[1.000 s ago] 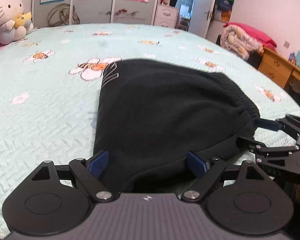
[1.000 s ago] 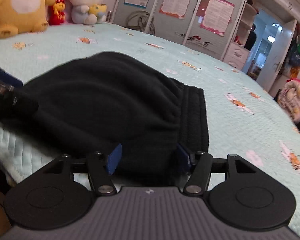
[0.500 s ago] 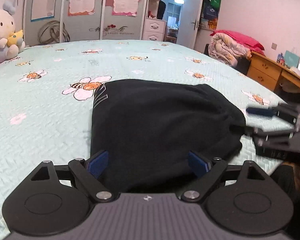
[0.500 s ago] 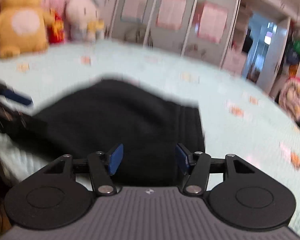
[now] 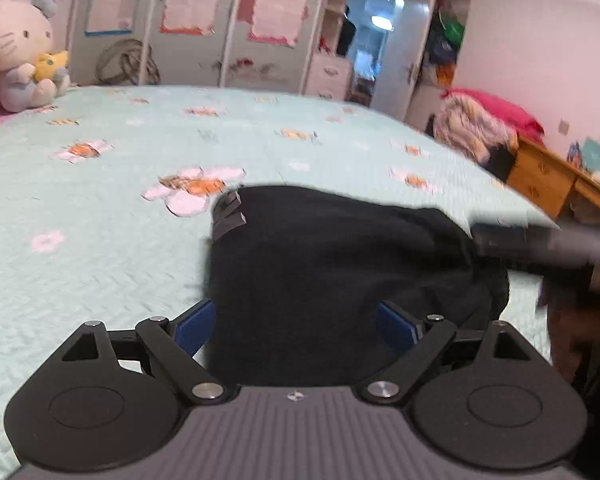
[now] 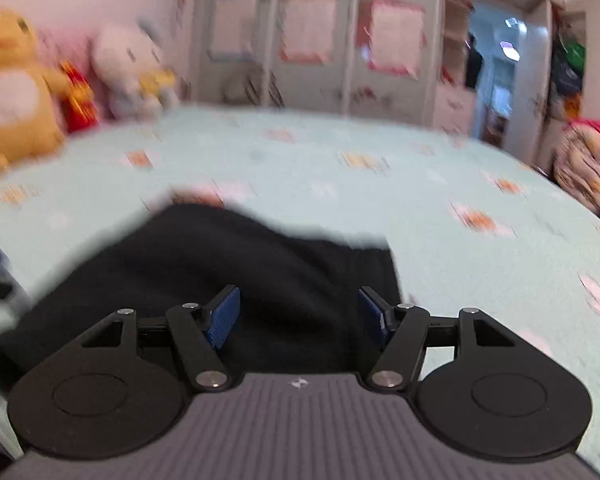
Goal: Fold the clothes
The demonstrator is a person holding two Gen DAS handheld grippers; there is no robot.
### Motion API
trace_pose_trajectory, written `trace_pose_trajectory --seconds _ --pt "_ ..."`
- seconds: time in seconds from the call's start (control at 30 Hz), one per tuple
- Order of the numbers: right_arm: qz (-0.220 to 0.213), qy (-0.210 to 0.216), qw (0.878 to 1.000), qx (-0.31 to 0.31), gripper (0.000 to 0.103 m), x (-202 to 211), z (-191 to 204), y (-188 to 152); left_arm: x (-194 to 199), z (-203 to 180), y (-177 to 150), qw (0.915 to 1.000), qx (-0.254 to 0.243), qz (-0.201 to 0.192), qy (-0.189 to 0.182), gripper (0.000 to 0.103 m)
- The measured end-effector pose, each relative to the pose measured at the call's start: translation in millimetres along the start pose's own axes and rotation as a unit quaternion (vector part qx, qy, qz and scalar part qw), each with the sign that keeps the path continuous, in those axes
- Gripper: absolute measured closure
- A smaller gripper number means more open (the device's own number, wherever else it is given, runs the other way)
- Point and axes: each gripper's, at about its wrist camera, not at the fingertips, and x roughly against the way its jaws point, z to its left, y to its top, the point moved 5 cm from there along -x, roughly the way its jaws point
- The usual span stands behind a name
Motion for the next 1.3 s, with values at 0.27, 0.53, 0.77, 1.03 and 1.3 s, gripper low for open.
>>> trace_pose_trajectory --seconds 0.27,0.53,0.77,1.03,1.3 --pt "0.115 0.016 0.992 -0.048 0.038 -102.7 14.1 30.0 -16.9 -10.7 -32.8 0.9982 -0.047 0.036 0.012 0.012" --pt "0.087 0.05 0.986 -0.133 0.038 -96.1 10.9 56.7 5.1 -2.7 -48.0 0.9979 -0.026 0.033 -0.049 0.008" --pt "0.155 0.048 0.981 -0.105 0.037 -160.8 49.7 46.1 14.7 -3.9 -50.9 0.997 -0.053 0.032 -0.046 0.008" --pt "0.082 0.076 0.99 -0.085 0.036 -47.1 35.7 32.1 33.9 3.8 -43.4 0.995 0.0 0.019 -0.098 0.008" --pt "0.079 0.023 0.992 -0.09 0.038 44.8 -16.3 -52.6 29.2 -16.4 -33.4 0.9952 -0.015 0.024 -0.094 0.009"
